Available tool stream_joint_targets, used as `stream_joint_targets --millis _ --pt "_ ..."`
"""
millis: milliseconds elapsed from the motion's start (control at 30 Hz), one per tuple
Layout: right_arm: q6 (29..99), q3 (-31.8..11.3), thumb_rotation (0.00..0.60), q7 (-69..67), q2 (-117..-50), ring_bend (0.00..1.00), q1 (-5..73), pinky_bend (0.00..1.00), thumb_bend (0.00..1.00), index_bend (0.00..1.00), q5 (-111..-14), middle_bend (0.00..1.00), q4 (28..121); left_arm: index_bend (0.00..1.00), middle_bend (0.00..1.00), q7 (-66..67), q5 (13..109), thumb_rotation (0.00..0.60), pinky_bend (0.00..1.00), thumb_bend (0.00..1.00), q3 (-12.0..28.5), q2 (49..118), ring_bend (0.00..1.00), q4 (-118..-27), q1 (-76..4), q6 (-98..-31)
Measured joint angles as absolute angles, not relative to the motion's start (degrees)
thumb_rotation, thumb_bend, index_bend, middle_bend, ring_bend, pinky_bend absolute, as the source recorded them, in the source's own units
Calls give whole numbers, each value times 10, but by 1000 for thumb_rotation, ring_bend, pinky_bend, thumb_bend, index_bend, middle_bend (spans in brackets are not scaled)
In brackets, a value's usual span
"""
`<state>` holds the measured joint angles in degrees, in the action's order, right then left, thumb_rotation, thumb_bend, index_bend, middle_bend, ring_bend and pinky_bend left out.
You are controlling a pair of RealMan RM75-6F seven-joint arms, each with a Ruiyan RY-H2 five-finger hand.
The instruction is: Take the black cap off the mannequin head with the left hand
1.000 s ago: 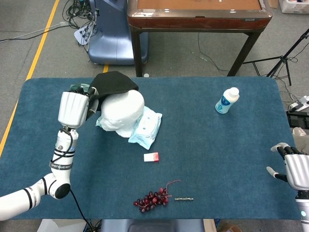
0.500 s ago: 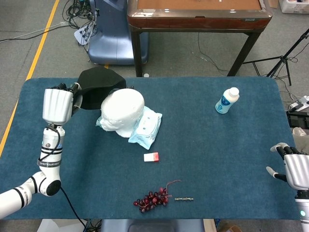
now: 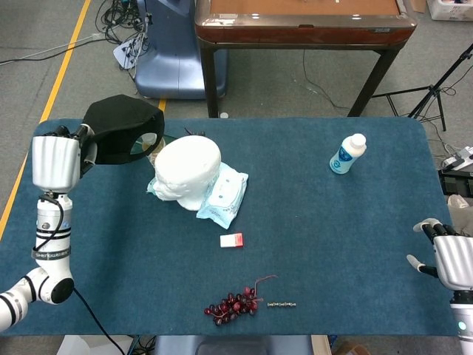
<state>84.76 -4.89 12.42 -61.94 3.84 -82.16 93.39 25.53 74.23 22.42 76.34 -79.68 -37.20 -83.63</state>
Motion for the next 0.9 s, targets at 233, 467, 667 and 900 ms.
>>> stream_joint_targets --millis 233,467,667,900 --pt "848 -49 600 125 -620 419 39 680 67 393 -821 353 934 673 840 250 775 600 809 759 203 745 608 -780 -354 -857" --pt "846 -49 600 128 -621 419 40 680 68 393 -819 353 933 673 840 238 821 600 809 758 167 738 608 -731 -332 -884" --pt "844 -49 600 133 -624 419 41 680 67 393 -818 353 933 673 840 221 856 600 809 758 135 742 608 -681 -314 -903" --pt "843 -49 600 136 -625 419 41 680 68 393 -816 353 932 671 840 212 887 600 809 757 87 771 608 -615 -279 -920"
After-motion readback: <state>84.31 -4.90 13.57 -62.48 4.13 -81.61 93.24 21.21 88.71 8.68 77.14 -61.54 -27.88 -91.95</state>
